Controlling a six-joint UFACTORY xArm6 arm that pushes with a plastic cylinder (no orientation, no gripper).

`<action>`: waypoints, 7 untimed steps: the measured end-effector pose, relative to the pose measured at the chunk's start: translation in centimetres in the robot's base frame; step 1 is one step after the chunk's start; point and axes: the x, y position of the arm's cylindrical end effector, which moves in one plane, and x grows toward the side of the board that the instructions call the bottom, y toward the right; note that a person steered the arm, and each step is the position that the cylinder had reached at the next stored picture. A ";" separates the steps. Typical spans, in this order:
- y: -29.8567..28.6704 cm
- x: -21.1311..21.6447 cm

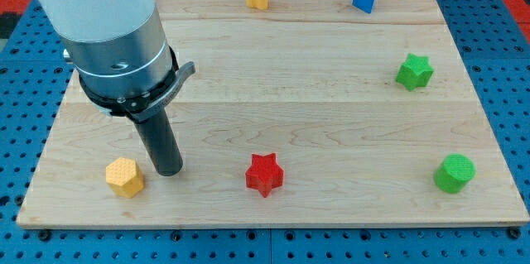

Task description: Move your arm close to the red circle

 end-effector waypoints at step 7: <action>-4.6 -9.6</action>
